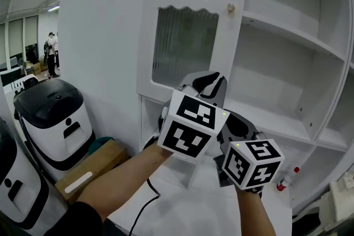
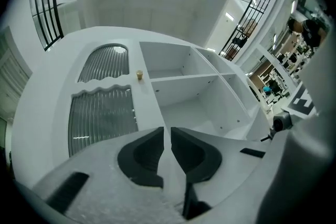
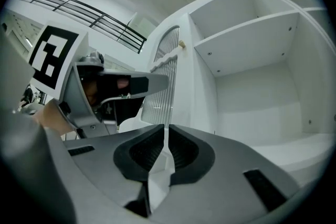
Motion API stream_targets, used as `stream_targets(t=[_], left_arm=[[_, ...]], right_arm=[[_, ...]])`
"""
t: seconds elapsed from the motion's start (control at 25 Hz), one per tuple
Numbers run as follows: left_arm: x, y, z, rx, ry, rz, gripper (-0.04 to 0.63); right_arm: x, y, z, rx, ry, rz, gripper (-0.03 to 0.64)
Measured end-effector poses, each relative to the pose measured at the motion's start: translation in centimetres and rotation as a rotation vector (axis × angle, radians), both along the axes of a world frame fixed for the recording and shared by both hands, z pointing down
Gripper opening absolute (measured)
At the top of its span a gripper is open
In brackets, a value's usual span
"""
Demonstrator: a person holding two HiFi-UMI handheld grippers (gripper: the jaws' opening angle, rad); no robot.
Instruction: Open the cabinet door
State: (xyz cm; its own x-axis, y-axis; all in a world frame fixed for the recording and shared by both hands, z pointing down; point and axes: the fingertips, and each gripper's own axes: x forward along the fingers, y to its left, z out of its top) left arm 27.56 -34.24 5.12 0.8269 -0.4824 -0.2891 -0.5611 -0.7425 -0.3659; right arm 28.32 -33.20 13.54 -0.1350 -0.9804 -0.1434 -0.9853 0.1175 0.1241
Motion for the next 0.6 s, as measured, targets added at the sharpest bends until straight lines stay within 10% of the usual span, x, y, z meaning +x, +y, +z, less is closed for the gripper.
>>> stream_targets(t=[0.6], left_arm=[[0.8,-1.6,-8.4,0.183,0.071,0.057,0.087]], right_arm=[[0.7,-2.3,-2.5,0.049,0.009,0.075,0.021]])
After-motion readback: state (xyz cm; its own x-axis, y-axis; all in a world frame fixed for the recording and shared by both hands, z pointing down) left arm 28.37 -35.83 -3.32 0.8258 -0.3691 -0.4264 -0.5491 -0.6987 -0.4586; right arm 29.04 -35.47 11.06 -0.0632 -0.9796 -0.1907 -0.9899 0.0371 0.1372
